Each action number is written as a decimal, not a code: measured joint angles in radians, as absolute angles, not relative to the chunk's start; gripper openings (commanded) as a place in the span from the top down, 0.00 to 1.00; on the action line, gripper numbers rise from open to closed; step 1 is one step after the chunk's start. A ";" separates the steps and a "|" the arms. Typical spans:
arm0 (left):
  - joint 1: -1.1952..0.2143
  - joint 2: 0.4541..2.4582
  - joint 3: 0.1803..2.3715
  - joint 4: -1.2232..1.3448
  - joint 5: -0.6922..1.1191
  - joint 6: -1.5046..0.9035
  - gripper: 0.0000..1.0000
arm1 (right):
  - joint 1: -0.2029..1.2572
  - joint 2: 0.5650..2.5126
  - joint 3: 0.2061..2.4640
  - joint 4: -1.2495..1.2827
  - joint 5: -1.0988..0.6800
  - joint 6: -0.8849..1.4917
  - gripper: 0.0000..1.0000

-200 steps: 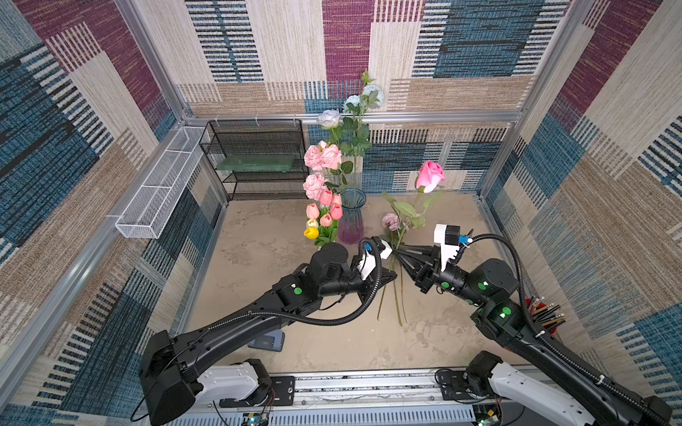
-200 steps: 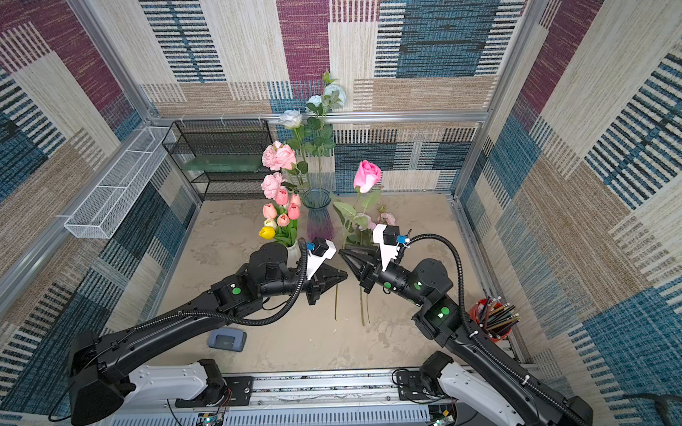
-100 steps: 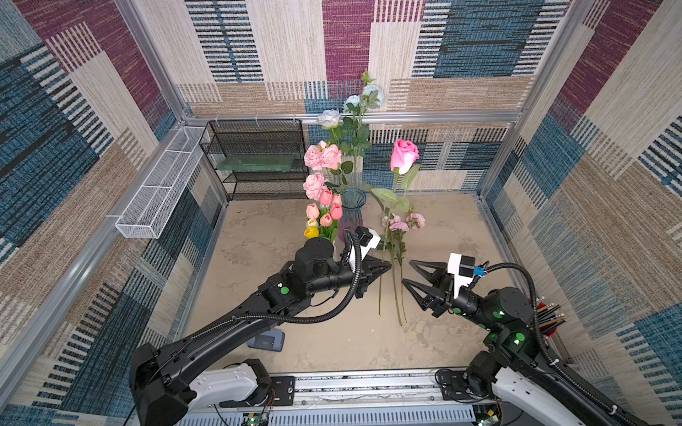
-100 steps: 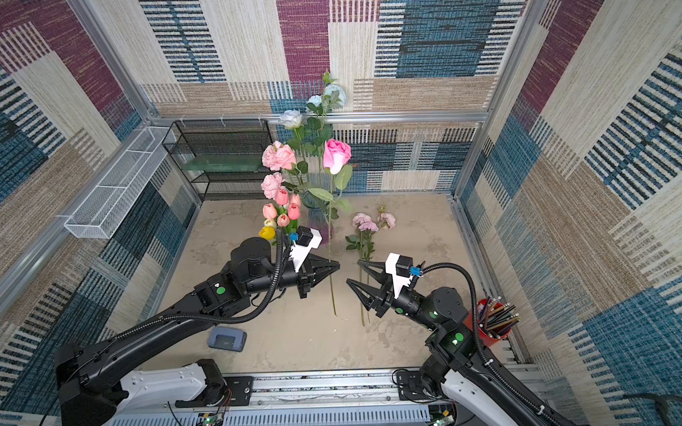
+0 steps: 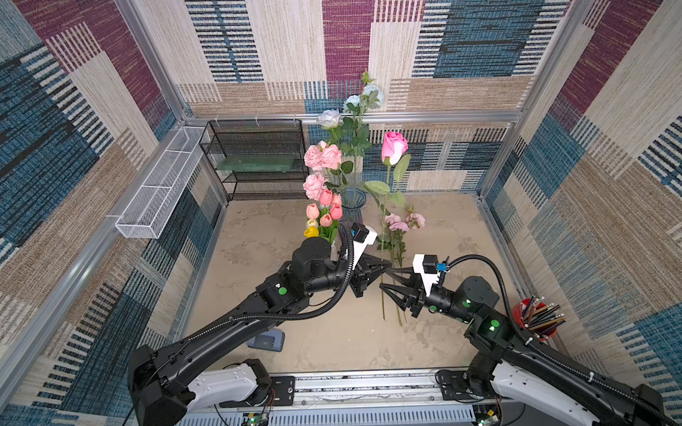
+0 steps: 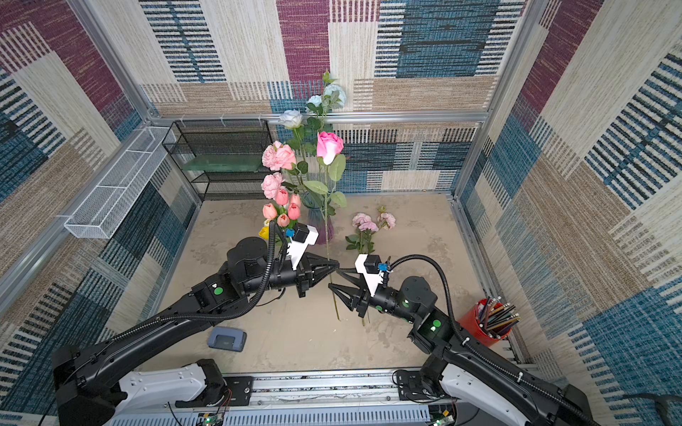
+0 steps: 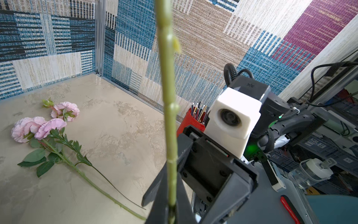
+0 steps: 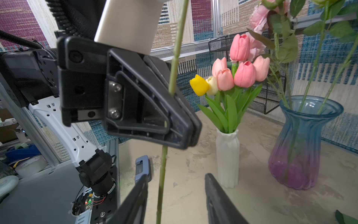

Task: Pick out pink flowers from the vase
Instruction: Pick up the flower from the vase.

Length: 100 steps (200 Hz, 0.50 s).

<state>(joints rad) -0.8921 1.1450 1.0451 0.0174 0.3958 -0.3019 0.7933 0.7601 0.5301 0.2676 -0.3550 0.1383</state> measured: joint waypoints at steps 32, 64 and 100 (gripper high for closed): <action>-0.890 1.147 1.044 0.017 0.380 -0.315 1.00 | 0.799 0.785 0.540 0.273 -0.357 0.139 0.92; -0.891 1.147 1.039 0.025 0.369 -0.322 1.00 | 0.799 0.784 0.542 0.271 -0.365 0.147 1.00; -0.891 1.152 1.042 0.024 0.369 -0.331 0.62 | 0.803 0.768 0.556 0.242 -0.318 0.159 1.00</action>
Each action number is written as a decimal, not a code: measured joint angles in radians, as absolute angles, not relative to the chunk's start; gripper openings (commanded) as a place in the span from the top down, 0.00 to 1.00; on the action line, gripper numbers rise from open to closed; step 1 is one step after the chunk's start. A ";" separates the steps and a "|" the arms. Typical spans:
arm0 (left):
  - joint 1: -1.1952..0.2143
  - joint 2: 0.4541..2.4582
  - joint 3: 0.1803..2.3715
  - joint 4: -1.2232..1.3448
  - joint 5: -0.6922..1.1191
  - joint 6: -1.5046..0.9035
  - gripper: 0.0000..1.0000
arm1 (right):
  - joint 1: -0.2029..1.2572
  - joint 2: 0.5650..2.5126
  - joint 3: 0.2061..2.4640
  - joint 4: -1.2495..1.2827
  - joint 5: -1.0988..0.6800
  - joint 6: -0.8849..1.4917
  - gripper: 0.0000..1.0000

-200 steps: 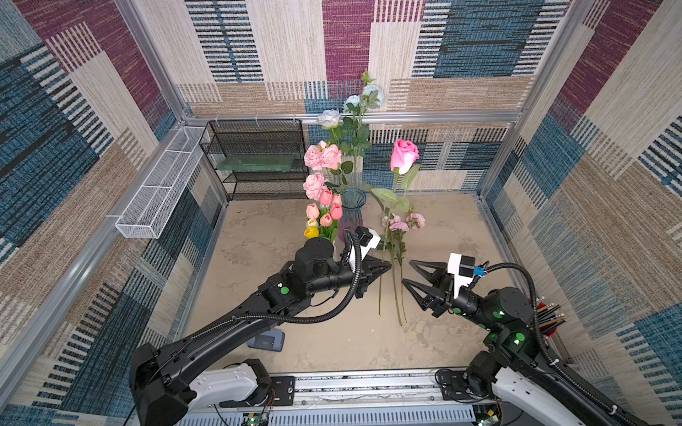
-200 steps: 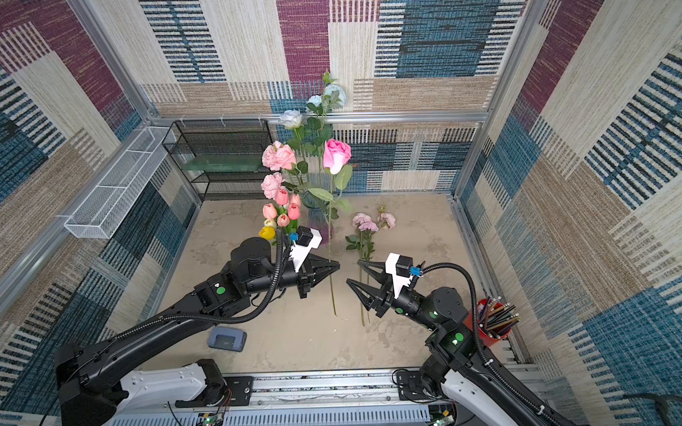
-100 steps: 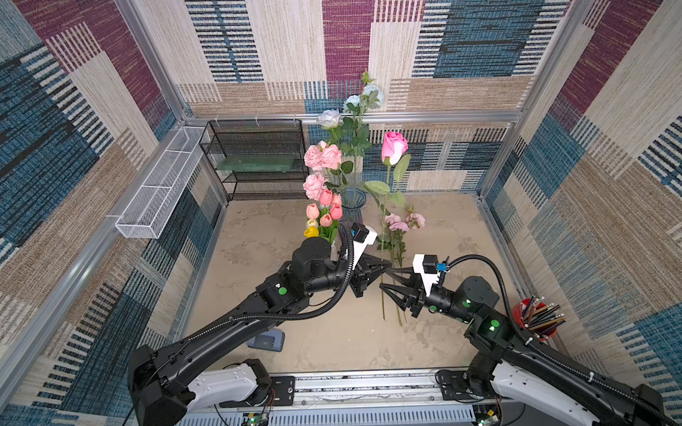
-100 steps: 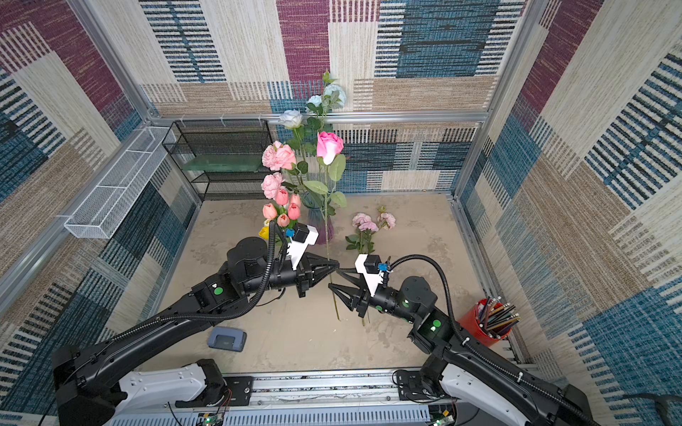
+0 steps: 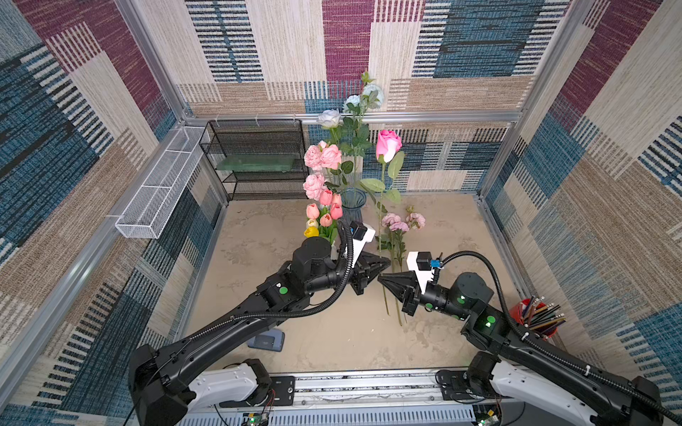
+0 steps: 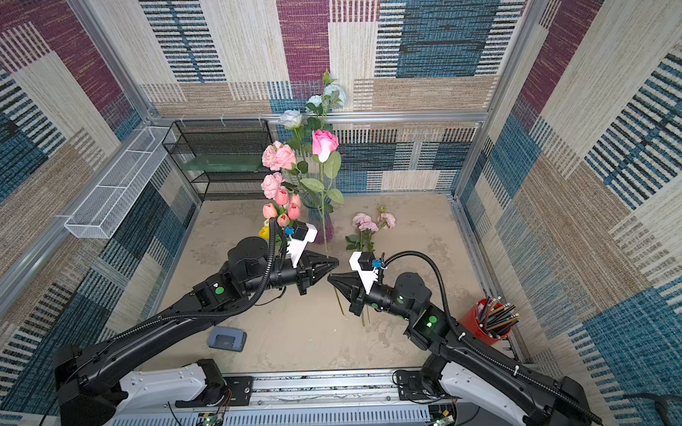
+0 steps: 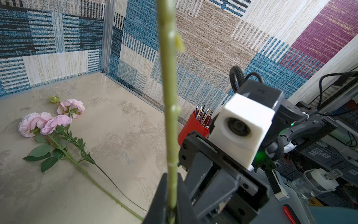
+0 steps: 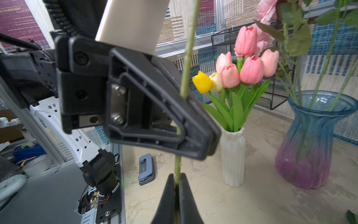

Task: Pick out pink flowers from the vase
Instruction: Pick up the flower from the vase, then place the flower at the center of the board.

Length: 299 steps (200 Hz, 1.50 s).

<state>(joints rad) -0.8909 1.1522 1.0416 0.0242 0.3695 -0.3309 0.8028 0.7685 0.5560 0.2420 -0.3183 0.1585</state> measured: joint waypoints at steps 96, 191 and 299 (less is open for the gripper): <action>-0.892 0.929 1.011 -0.337 0.284 -0.281 0.48 | 0.704 0.588 0.556 -0.006 -0.057 0.301 1.00; -0.892 0.599 0.836 -0.652 0.218 -0.253 0.47 | 0.405 0.707 0.452 -0.273 -0.178 0.488 1.00; -0.893 0.517 0.737 -0.673 0.276 -0.208 0.50 | 0.356 1.090 0.521 -0.269 -0.177 0.412 1.00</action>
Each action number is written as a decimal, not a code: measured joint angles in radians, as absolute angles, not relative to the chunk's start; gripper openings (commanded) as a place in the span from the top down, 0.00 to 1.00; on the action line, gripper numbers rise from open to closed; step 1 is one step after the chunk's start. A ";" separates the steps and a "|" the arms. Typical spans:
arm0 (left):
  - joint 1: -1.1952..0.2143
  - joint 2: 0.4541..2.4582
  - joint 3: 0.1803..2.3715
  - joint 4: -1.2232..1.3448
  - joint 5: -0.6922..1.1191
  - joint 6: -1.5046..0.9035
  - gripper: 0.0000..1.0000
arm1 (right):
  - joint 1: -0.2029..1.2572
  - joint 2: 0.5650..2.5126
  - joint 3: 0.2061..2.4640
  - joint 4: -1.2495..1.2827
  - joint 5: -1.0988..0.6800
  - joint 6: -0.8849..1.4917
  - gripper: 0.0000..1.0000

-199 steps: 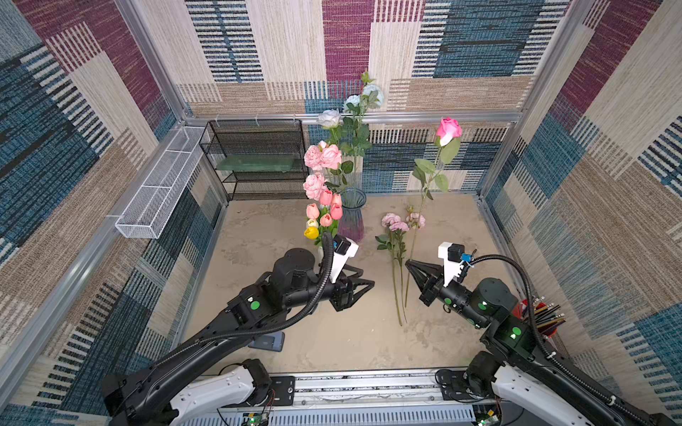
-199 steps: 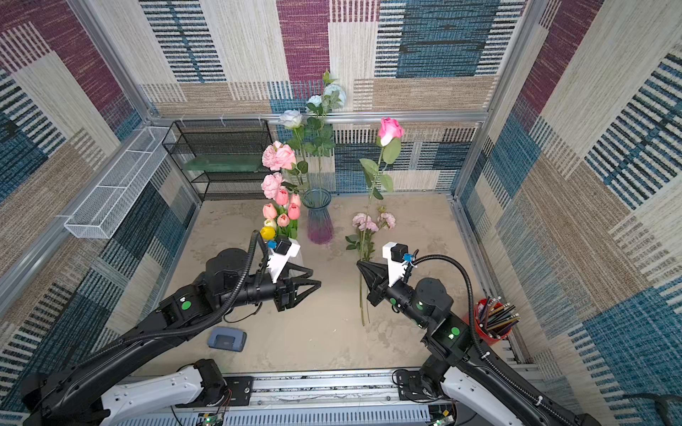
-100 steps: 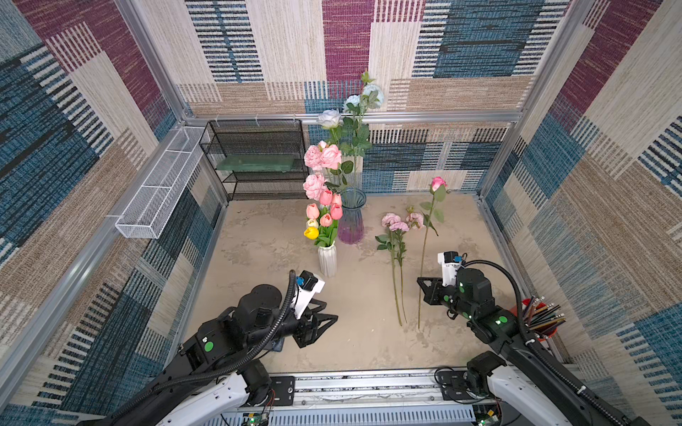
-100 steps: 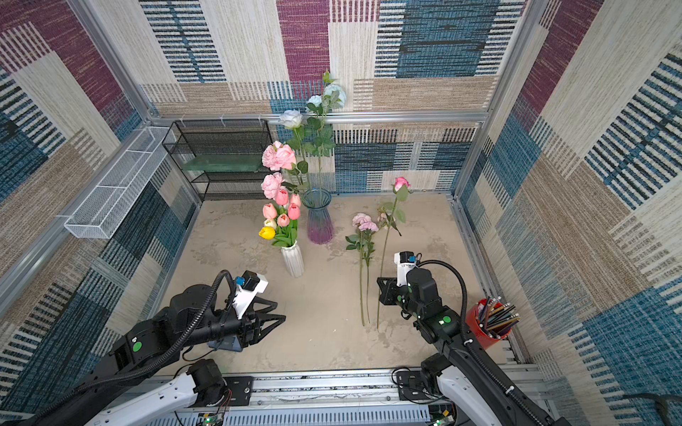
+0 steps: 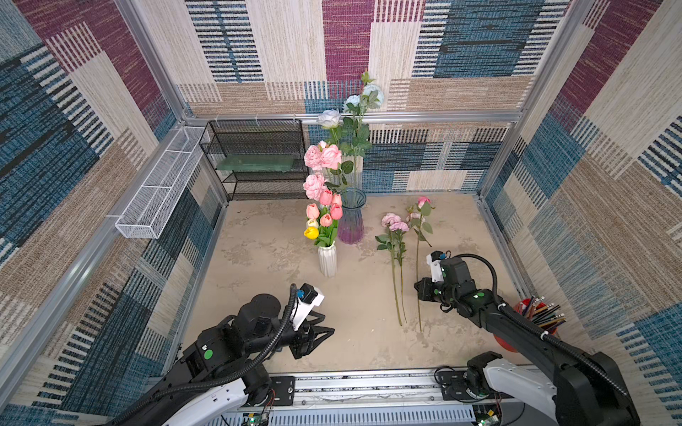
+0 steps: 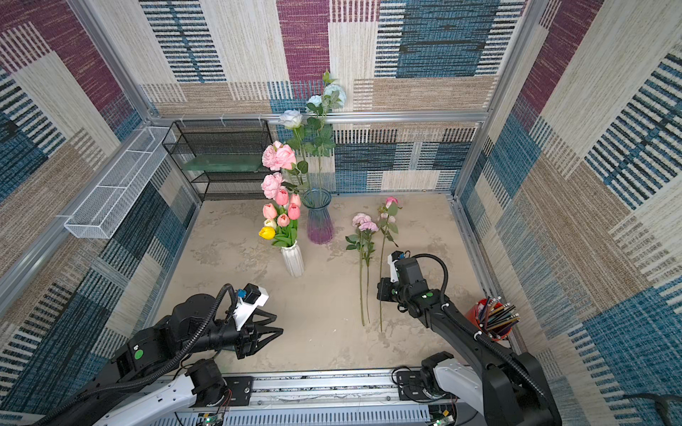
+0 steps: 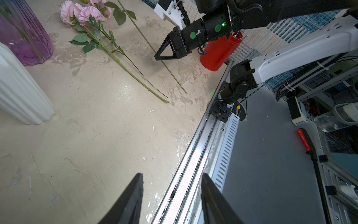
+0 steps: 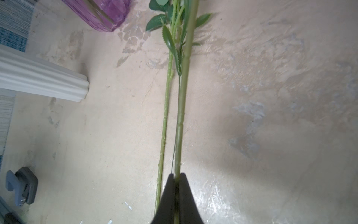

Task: Pick out pink flowers from the vase
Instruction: Place the flower at the center of the board.

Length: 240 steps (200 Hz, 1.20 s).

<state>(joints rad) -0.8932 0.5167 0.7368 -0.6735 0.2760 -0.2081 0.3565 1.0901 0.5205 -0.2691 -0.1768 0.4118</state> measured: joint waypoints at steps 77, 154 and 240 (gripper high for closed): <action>-0.893 0.509 0.736 -0.670 0.295 -0.206 0.50 | 0.356 1.293 0.569 -0.235 -0.092 0.373 0.97; -0.893 0.506 0.736 -0.669 0.295 -0.205 0.50 | 0.367 1.399 0.577 -0.205 -0.102 0.373 0.90; -0.893 0.504 0.735 -0.669 0.295 -0.205 0.50 | 0.382 1.379 0.612 -0.200 -0.128 0.368 0.78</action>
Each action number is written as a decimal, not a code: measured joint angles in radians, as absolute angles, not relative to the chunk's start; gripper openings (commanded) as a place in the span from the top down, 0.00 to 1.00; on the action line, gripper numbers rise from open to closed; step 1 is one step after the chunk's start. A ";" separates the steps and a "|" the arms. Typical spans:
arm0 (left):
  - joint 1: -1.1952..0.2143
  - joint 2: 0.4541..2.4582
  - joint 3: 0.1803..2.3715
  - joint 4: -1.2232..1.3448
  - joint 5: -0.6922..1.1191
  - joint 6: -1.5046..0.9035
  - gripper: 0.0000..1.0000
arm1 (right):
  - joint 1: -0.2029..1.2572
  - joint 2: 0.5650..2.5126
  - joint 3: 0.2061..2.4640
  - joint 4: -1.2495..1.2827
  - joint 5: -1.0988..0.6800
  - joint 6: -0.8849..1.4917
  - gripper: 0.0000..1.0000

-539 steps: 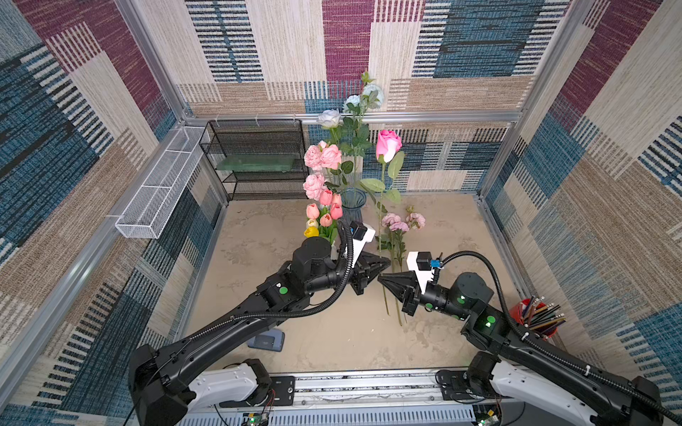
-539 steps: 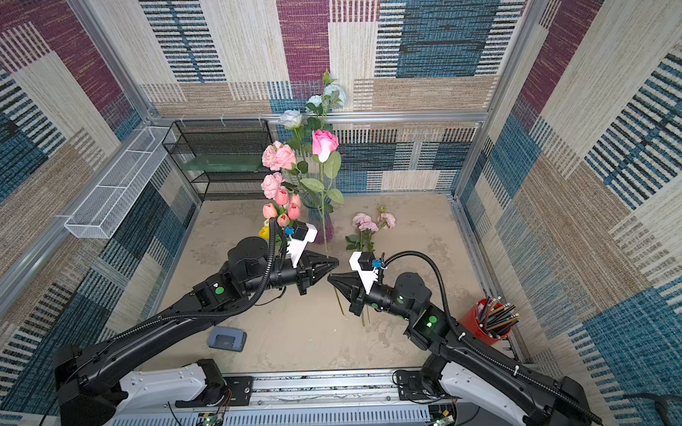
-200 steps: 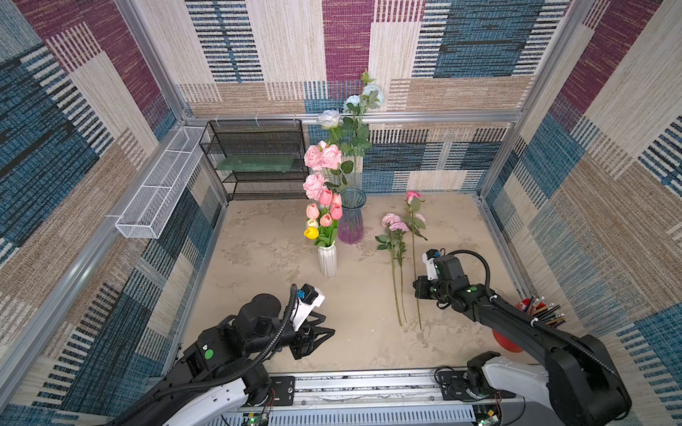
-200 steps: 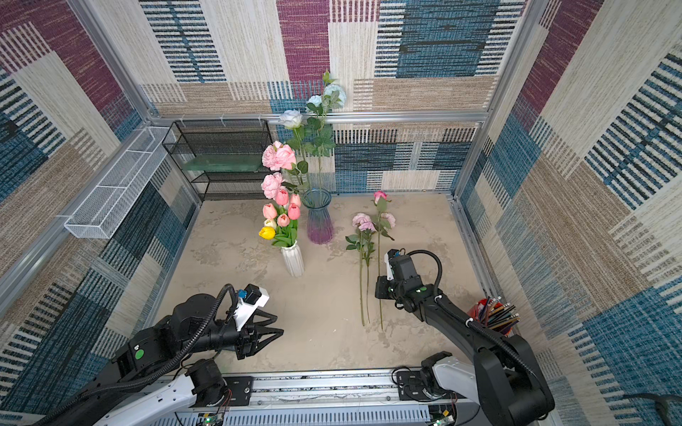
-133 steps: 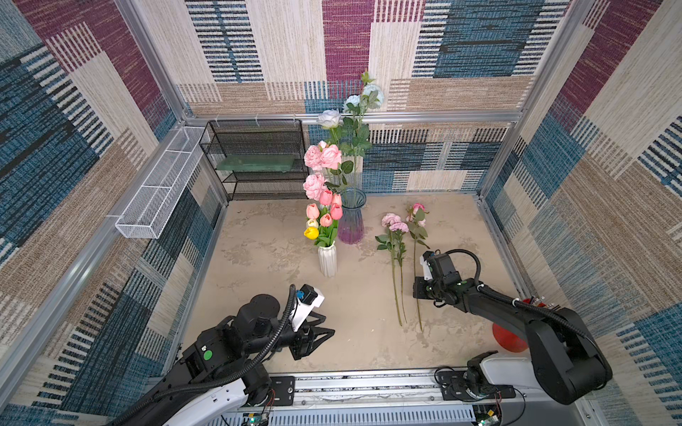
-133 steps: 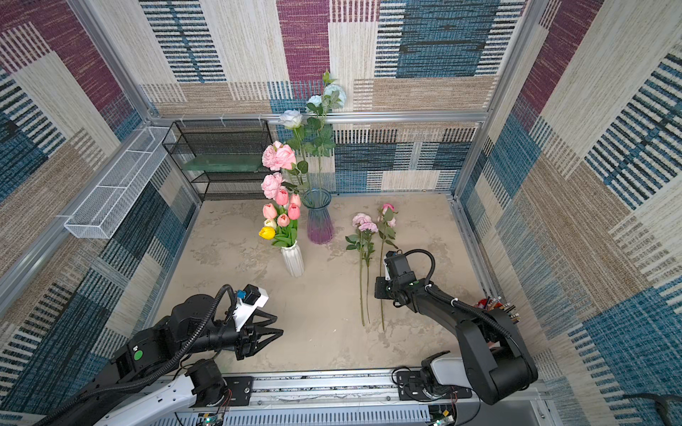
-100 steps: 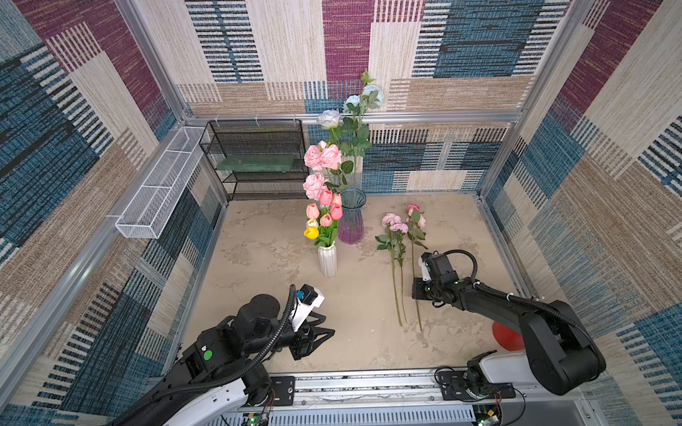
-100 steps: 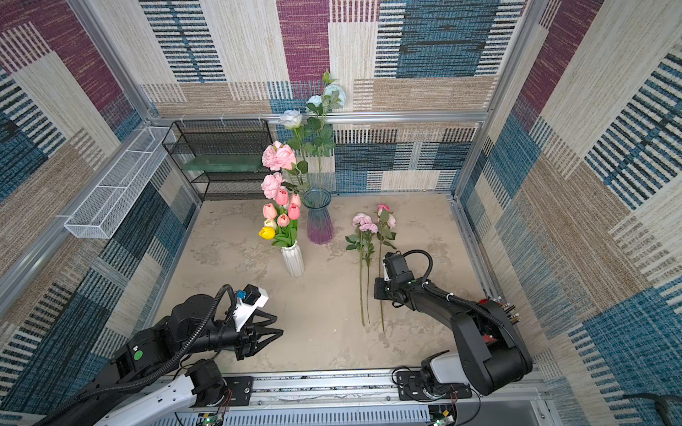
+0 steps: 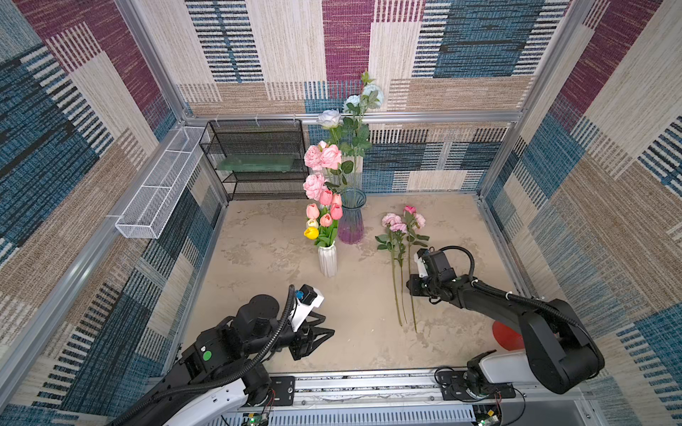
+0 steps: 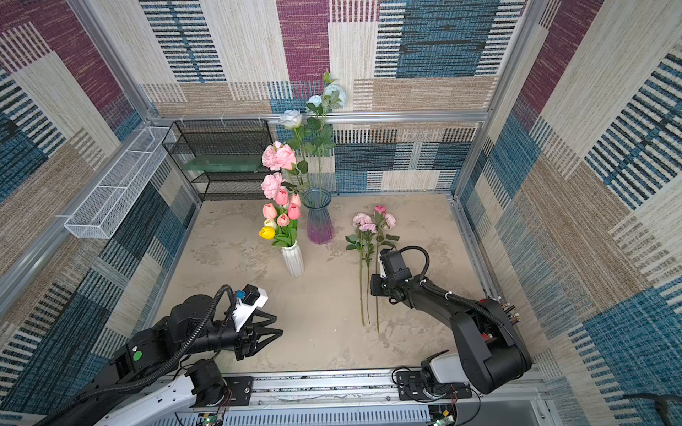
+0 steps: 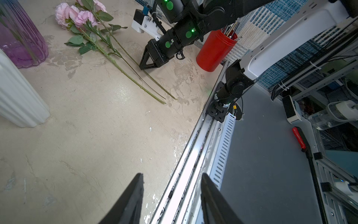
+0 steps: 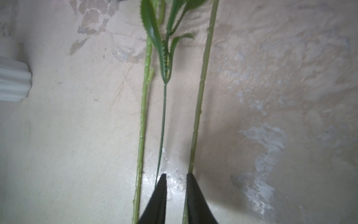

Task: Pick out pink flowers from the vase
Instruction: Place the flower at the center of the board.

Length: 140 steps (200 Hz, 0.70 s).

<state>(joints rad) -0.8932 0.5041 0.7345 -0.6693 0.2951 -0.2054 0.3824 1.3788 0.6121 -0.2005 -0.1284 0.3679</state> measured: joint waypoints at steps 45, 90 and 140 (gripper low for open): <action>-0.893 0.505 0.735 -0.669 0.295 -0.205 0.50 | 0.379 1.368 0.610 -0.199 -0.144 0.375 0.76; -0.893 0.505 0.735 -0.669 0.295 -0.205 0.50 | 0.282 1.314 0.584 -0.199 -0.085 0.434 0.86; -0.892 0.504 0.735 -0.669 0.294 -0.205 0.50 | 0.274 1.442 0.617 -0.200 -0.099 0.448 0.88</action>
